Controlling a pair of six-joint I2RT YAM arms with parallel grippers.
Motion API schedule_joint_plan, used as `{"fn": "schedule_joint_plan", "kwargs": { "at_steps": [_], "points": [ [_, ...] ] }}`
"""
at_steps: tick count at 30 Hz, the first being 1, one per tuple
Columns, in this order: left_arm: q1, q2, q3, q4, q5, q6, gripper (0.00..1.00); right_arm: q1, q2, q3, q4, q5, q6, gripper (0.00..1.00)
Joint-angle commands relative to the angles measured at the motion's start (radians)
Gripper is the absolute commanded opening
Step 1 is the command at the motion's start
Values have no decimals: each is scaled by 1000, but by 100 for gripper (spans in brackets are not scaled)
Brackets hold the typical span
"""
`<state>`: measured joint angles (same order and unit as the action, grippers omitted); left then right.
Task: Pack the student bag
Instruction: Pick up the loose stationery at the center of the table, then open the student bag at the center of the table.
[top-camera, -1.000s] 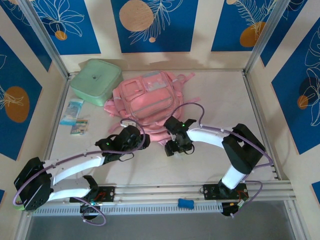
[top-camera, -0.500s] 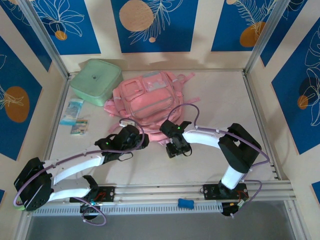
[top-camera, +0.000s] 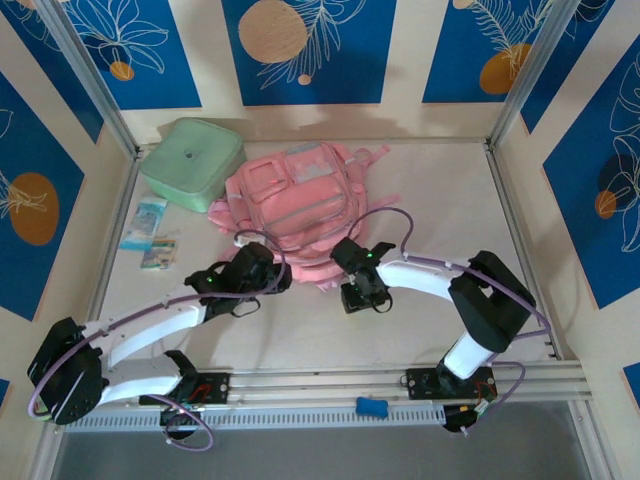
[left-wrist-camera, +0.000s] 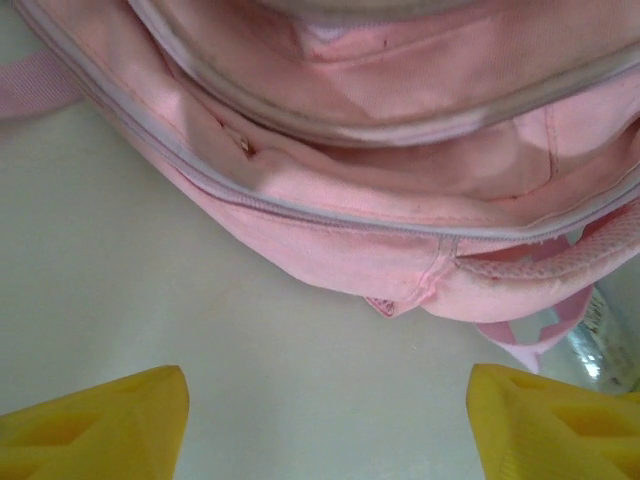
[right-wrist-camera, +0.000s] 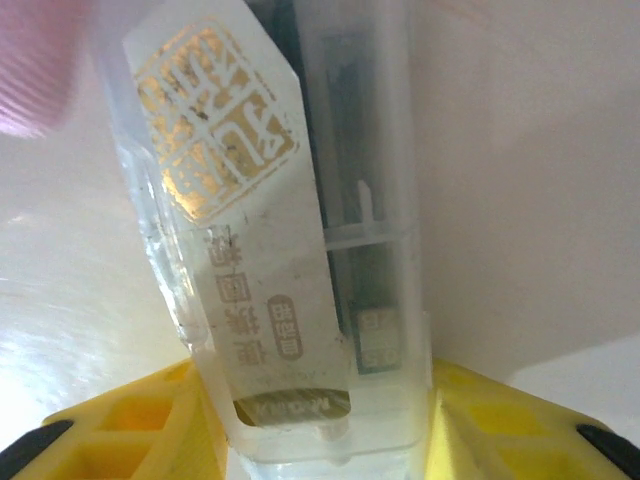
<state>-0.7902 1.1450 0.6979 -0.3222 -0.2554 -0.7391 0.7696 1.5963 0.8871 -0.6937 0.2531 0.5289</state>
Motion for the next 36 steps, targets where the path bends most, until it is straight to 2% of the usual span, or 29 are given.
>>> {"fn": "schedule_joint_plan", "kwargs": {
  "at_steps": [1,5,7,11,15,21,25,28,30,36],
  "points": [
    [34,-19,99,-79,-2,137,74,-46,-76,-41,-49,-48,34,44],
    [89,33,205,-141,11,301,75,-129,-156,-81,-59,-93,45,44],
    [123,81,261,-137,82,409,75,-168,-203,-84,-79,-98,44,44],
    [134,203,367,-134,215,624,75,-216,-271,-49,-126,-104,23,44],
    [148,321,471,-148,163,720,74,-261,-319,-13,-159,-136,2,44],
    [155,441,547,-104,304,877,73,-306,-345,32,-172,-193,-17,44],
    [158,538,619,-131,223,918,71,-315,-334,60,-183,-203,-41,44],
    [164,590,658,-133,168,925,63,-323,-328,67,-187,-209,-51,44],
    [170,606,662,-110,140,923,62,-329,-331,65,-183,-221,-55,44],
    [205,625,672,-84,117,913,49,-334,-331,64,-179,-232,-54,43]
  ]
}}
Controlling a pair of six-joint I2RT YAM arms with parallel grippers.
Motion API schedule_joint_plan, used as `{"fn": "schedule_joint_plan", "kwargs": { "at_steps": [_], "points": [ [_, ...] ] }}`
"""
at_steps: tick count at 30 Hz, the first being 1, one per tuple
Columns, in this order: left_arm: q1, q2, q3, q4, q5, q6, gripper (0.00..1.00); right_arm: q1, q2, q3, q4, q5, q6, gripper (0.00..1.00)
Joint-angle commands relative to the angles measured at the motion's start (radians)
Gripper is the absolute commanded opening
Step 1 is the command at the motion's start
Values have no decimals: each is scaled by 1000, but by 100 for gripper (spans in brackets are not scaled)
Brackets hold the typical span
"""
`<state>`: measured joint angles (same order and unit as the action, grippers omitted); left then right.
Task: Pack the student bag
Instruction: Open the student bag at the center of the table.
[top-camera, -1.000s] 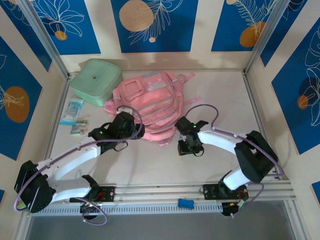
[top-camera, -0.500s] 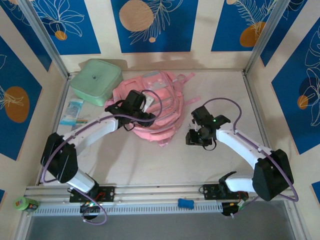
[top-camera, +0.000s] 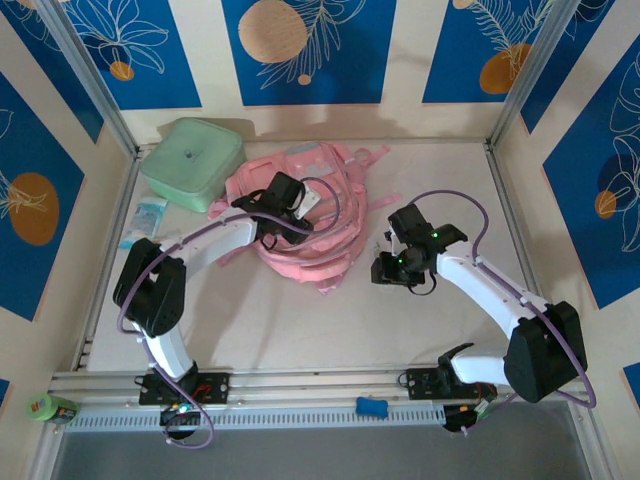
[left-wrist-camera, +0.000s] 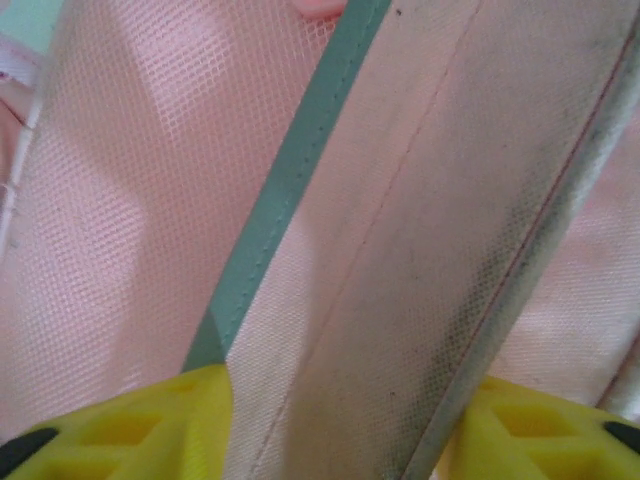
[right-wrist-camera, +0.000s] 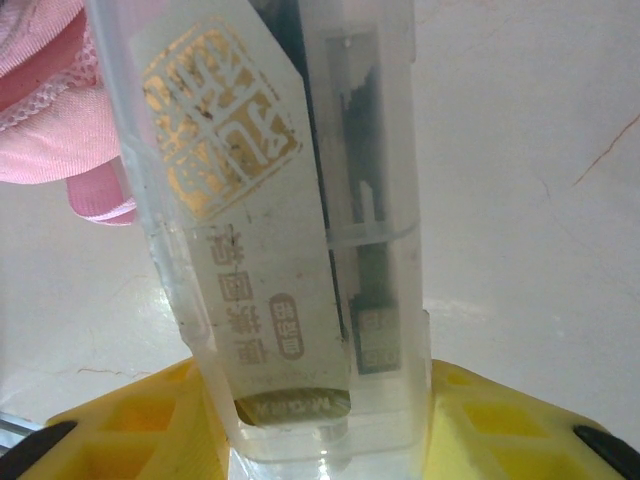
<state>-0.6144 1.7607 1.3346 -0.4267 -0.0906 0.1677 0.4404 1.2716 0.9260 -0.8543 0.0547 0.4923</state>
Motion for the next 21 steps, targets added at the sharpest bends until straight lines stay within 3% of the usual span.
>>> {"fn": "schedule_joint_plan", "kwargs": {
  "at_steps": [1,17,21],
  "points": [
    [36,5,35,22,-43,5,48,-7,-6,27,-21,-35,-19,43],
    [113,21,67,49,113,-84,27,-13,-13,63,-42,-59,-35,43],
    [113,39,103,37,175,-114,5,-14,-4,87,-40,-90,-32,43]
  ]
}}
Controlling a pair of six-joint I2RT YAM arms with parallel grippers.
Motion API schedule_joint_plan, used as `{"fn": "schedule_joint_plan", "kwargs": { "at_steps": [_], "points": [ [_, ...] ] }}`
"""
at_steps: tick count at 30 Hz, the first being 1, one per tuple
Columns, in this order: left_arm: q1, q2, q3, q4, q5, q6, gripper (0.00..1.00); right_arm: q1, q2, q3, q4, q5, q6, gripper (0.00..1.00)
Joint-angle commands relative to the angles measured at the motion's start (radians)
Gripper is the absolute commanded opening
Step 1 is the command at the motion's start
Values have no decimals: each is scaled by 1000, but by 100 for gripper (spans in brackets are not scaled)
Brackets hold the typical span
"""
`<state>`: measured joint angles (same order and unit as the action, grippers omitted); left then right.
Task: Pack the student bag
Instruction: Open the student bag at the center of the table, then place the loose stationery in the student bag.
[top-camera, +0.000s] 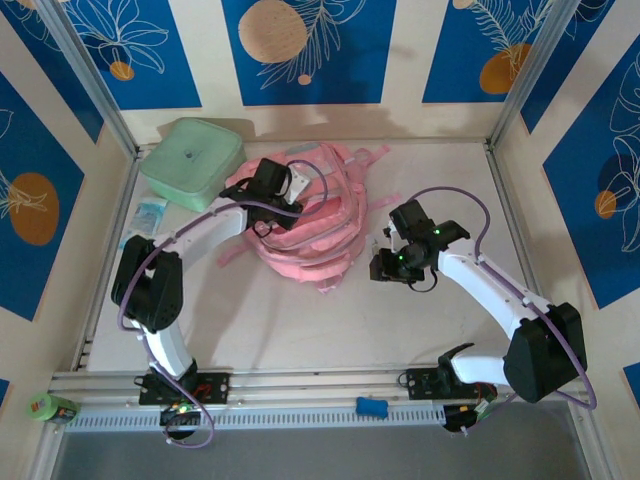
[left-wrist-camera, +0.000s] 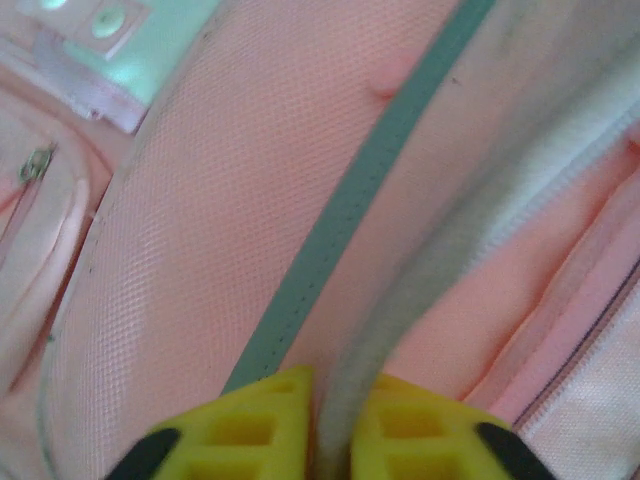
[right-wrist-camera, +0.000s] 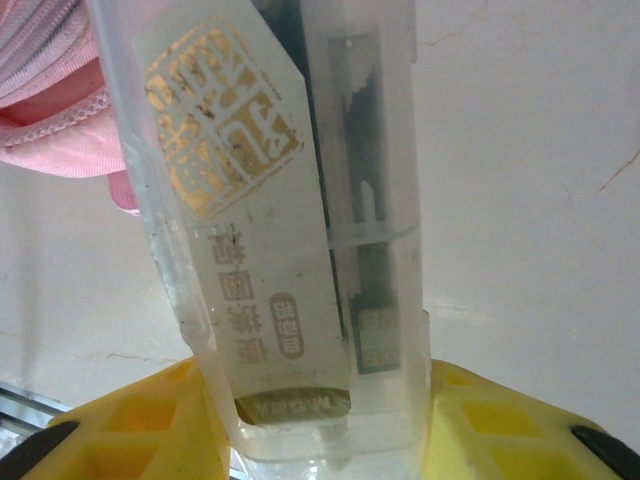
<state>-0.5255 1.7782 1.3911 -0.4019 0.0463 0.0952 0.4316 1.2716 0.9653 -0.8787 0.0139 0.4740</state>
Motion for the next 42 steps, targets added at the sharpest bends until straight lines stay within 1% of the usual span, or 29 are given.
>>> {"fn": "schedule_joint_plan", "kwargs": {
  "at_steps": [1,5,7,11,13,15,18,19,21,24,26,30,33,34,36,38,42],
  "points": [
    [22,16,50,12,48,-55,0,-5,1,59,-22,-59,-15,43],
    [6,-22,48,35,100,-155,0,-4,11,101,-33,-96,-20,42],
    [-22,-41,56,35,120,-232,0,-3,26,135,-43,-117,-17,42],
    [-121,-63,82,40,56,-380,0,-3,82,219,-69,-146,-18,42],
    [-168,-62,95,43,12,-493,0,-4,112,264,-75,-135,-14,42],
    [-203,-59,90,85,23,-586,0,-10,151,300,-81,-133,-15,42],
    [-258,-50,96,127,-27,-672,0,-39,217,347,-100,-124,-3,41],
    [-270,-45,103,131,-48,-704,0,-54,231,349,-85,-145,0,41],
    [-279,-40,90,174,-47,-776,0,-76,249,357,-52,-167,10,41],
    [-280,-49,44,265,-64,-862,0,-103,291,376,-37,-136,32,41],
    [-282,-60,23,300,-83,-882,0,-125,308,369,7,-152,57,41],
    [-284,-53,26,309,-74,-896,0,-117,348,405,76,-167,94,41],
    [-285,-53,15,320,-79,-900,0,-112,390,435,98,-175,123,48],
    [-285,-55,9,319,-88,-899,0,-113,394,439,105,-188,130,48],
    [-284,-58,1,320,-97,-897,0,-110,377,419,146,-229,142,50],
    [-280,-53,3,318,-87,-891,0,-117,355,390,177,-284,154,55],
    [-280,-52,5,333,-75,-878,0,-166,328,312,206,-408,173,55]
  ]
}}
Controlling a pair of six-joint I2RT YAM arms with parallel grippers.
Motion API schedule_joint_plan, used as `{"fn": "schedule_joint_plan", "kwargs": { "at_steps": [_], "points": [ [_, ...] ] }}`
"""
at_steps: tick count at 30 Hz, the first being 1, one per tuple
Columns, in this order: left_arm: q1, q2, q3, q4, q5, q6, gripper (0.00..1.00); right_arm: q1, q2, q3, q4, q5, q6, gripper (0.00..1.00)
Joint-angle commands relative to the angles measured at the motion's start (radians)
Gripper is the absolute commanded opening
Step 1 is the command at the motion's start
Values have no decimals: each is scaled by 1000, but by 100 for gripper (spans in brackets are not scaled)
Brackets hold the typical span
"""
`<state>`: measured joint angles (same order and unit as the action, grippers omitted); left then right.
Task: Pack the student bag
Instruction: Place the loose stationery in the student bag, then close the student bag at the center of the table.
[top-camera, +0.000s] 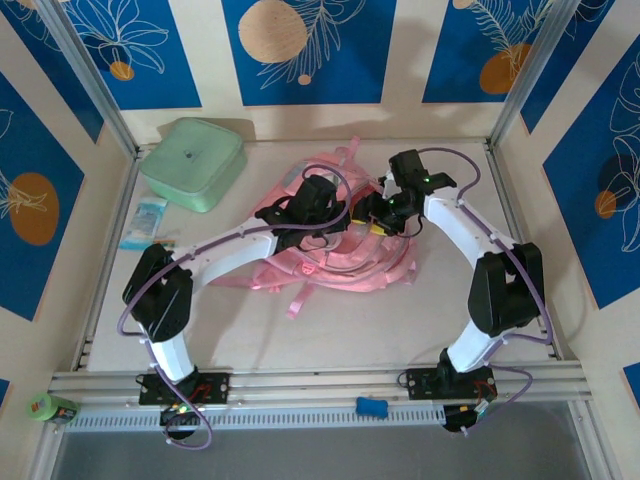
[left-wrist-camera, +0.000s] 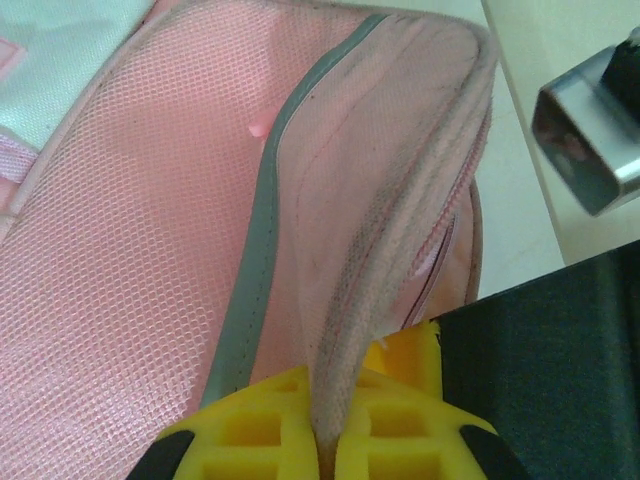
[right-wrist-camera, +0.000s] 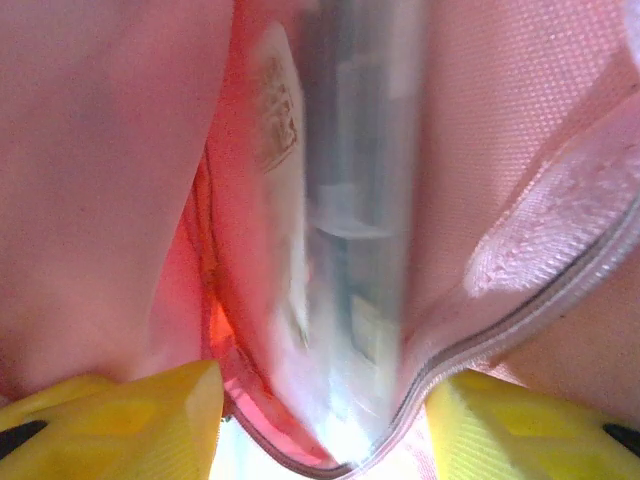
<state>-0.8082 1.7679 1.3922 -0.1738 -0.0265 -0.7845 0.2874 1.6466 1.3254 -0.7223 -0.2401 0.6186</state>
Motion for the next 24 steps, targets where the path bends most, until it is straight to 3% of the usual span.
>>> {"fn": "schedule_joint_plan", "kwargs": {
  "at_steps": [1,4,8,14,18,24],
  "points": [
    [3,-42,4,105,-2,4,0,-29,-62,-72,64,-168,32,55],
    [3,-40,-1,110,16,4,0,-45,-103,-135,99,-178,39,52],
    [3,-40,-10,128,26,-2,0,-55,-79,-151,155,-204,70,32],
    [4,-44,-19,135,33,-10,0,-3,12,-116,216,-148,117,16],
    [3,-42,-18,134,37,-12,0,26,65,-96,221,-88,134,11],
    [4,-34,-17,127,32,-15,0,61,31,-99,291,-145,154,9]
  ]
}}
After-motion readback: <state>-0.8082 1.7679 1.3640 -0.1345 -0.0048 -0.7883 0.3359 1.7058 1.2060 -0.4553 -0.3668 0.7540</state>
